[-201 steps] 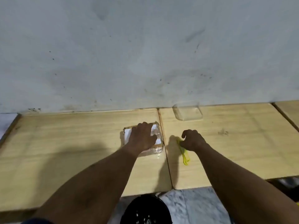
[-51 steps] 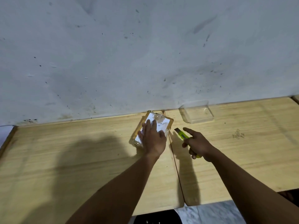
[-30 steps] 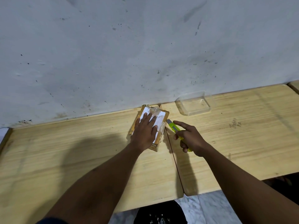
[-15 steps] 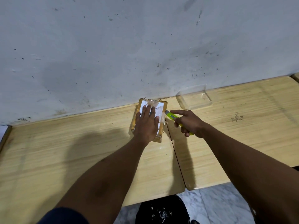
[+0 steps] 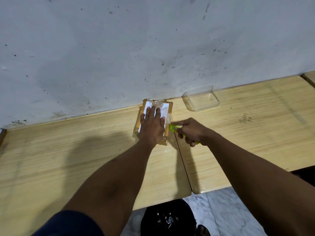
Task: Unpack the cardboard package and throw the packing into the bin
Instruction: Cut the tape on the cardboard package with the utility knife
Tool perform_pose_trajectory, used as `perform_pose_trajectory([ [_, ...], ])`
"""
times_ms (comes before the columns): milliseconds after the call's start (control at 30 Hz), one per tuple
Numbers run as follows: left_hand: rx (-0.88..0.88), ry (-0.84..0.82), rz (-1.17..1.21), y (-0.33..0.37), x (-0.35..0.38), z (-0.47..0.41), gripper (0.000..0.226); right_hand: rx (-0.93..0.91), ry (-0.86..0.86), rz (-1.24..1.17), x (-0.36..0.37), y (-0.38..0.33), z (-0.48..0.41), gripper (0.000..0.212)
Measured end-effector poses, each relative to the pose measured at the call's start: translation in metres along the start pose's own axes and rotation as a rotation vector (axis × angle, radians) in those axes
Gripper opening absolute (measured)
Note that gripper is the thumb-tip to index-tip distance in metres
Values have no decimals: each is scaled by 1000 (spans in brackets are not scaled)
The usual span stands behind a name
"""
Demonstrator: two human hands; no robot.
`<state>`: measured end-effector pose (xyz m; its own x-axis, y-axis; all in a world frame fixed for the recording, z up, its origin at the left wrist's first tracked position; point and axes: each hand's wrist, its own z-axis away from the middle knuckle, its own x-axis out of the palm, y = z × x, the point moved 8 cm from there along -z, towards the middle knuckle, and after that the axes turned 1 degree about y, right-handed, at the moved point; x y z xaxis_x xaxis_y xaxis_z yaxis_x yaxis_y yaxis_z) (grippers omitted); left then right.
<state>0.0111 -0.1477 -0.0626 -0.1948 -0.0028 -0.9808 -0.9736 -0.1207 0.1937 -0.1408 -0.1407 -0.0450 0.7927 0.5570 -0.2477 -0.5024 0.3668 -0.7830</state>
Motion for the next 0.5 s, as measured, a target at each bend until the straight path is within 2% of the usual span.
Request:
perform_pose_trajectory([
  [133, 4, -39, -11, -1, 0, -2, 53, 0, -6, -18, 18, 11, 13, 45],
  [500, 88, -56, 67, 0, -9, 3, 53, 11, -66, -2, -2, 12, 25, 49],
])
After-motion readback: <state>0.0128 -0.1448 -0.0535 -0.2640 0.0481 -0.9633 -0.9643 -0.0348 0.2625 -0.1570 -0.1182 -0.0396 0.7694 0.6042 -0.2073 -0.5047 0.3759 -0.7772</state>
